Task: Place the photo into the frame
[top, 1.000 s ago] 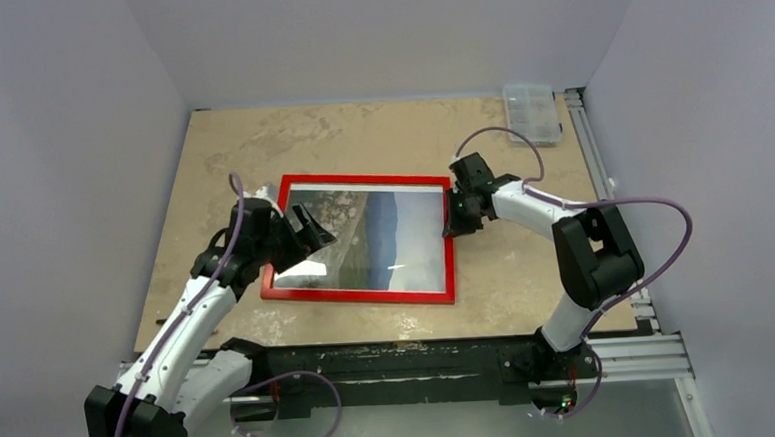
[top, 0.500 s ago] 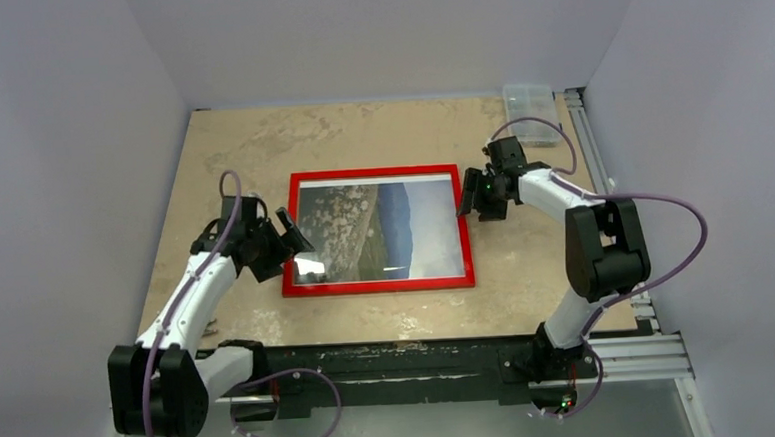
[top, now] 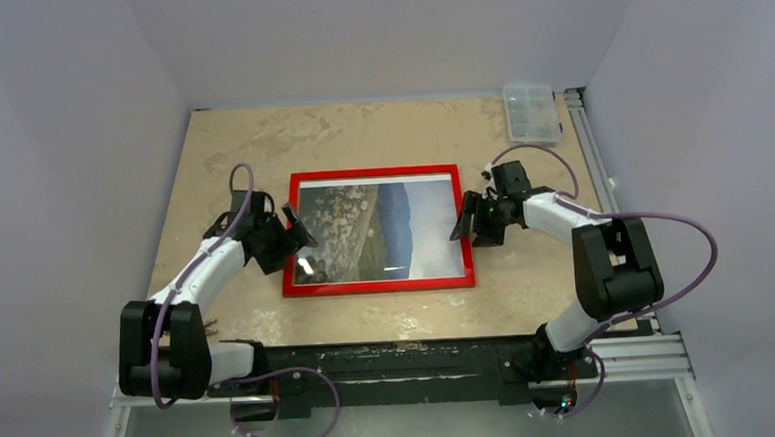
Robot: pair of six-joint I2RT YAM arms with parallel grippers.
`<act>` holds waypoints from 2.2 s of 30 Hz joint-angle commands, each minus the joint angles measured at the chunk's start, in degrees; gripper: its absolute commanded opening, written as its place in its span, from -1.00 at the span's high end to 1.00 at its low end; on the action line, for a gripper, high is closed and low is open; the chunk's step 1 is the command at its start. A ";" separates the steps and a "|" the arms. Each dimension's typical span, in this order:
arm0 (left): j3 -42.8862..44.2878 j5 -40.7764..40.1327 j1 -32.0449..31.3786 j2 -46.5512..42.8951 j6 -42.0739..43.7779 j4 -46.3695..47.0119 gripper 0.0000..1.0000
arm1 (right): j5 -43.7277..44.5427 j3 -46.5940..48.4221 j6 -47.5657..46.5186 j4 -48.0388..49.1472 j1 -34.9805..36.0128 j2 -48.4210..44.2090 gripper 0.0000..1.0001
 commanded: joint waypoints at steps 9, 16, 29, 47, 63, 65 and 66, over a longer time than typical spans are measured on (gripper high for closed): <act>-4.10 6.16 -11.35 1.62 -5.09 3.04 -0.56 | -6.49 19.96 1.77 1.95 1.43 16.16 -0.22; -8.23 6.40 -21.58 -0.25 -12.02 8.84 -0.47 | -2.11 29.62 1.36 -0.80 2.48 19.87 -0.21; 1.67 -15.99 -17.55 -12.71 -3.92 -15.36 -0.77 | 5.35 14.64 -3.56 -10.58 2.55 -2.44 -0.25; -0.76 -3.43 -4.41 3.86 0.52 -8.30 -0.52 | -5.56 -6.10 9.47 2.66 9.08 -10.21 -0.22; -9.78 3.07 -23.81 3.95 -16.07 8.38 0.24 | -2.62 8.48 5.42 2.95 8.88 2.22 -0.22; -10.51 3.73 -26.86 4.21 -20.12 12.74 0.24 | -1.48 10.50 3.41 -0.67 8.89 0.65 -0.23; -10.43 3.74 -28.58 4.51 -21.58 14.40 0.22 | -1.06 11.06 2.48 -2.61 8.88 -0.34 -0.23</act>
